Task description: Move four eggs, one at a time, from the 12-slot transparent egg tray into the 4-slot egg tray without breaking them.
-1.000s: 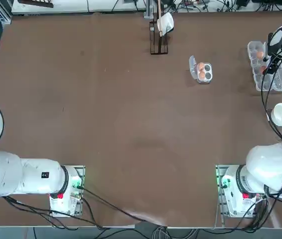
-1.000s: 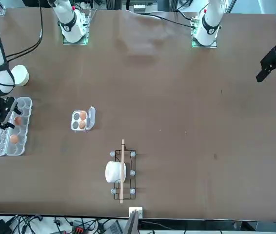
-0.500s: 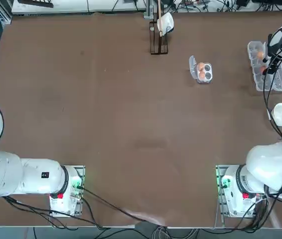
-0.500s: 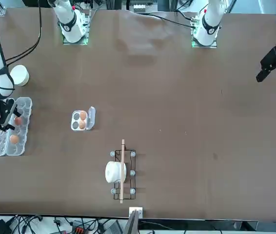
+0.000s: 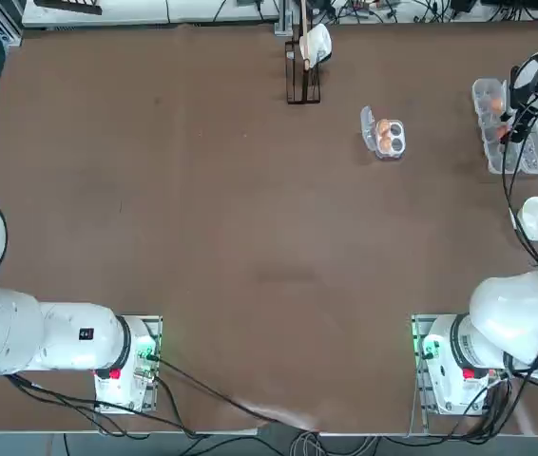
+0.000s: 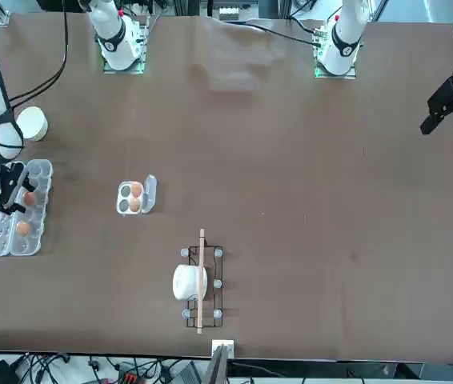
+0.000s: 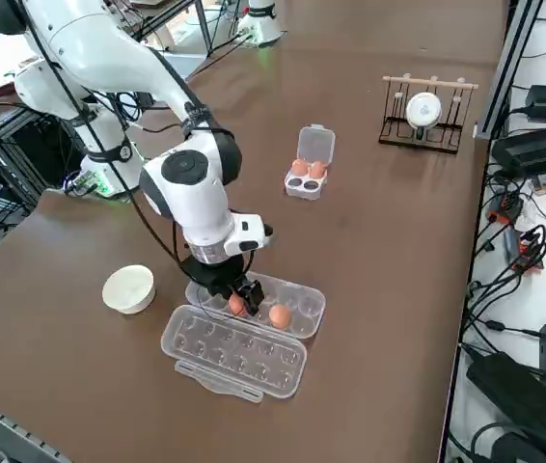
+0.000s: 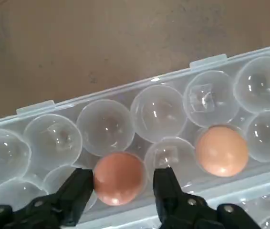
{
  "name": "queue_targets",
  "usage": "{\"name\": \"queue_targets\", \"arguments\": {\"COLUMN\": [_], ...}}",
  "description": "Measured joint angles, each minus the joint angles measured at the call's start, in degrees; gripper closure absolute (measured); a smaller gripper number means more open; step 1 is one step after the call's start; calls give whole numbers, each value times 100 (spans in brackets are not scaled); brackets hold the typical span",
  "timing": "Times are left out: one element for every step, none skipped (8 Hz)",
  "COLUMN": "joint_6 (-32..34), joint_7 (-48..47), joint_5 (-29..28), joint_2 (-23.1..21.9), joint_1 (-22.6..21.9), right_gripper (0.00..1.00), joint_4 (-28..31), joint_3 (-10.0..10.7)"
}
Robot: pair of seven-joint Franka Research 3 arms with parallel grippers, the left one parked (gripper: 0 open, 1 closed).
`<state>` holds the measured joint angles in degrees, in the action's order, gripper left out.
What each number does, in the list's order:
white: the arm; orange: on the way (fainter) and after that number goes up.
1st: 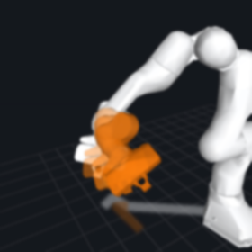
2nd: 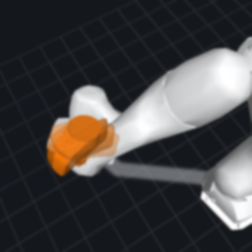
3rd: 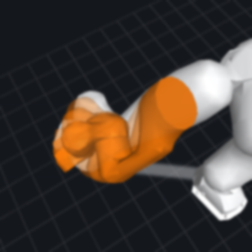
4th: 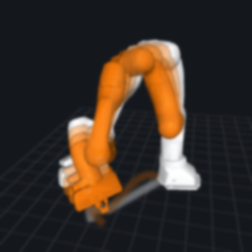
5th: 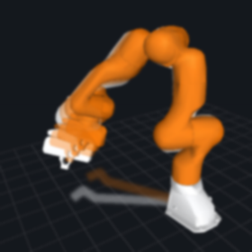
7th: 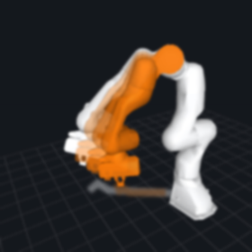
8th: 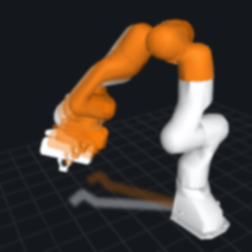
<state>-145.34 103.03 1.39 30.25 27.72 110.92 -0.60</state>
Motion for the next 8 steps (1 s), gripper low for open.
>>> {"name": "queue_targets", "arguments": {"joint_6": [3, 3, 20, 51, 72, 76, 84, 110], "joint_7": [8, 14, 24, 32, 44, 47, 47, 47], "joint_5": [0, 0, 0, 4, 4, 3, 3, -3], "joint_2": [17, 20, 20, 1, -14, -14, -14, -13], "joint_1": [4, 11, 17, 23, 31, 37, 42, 57], "right_gripper": [26, 27, 33, 38, 41, 42, 42, 42], "joint_4": [0, 0, 0, -1, -1, -1, -2, -10], "joint_3": [0, 0, 0, 2, 2, 1, -2, -10]}}
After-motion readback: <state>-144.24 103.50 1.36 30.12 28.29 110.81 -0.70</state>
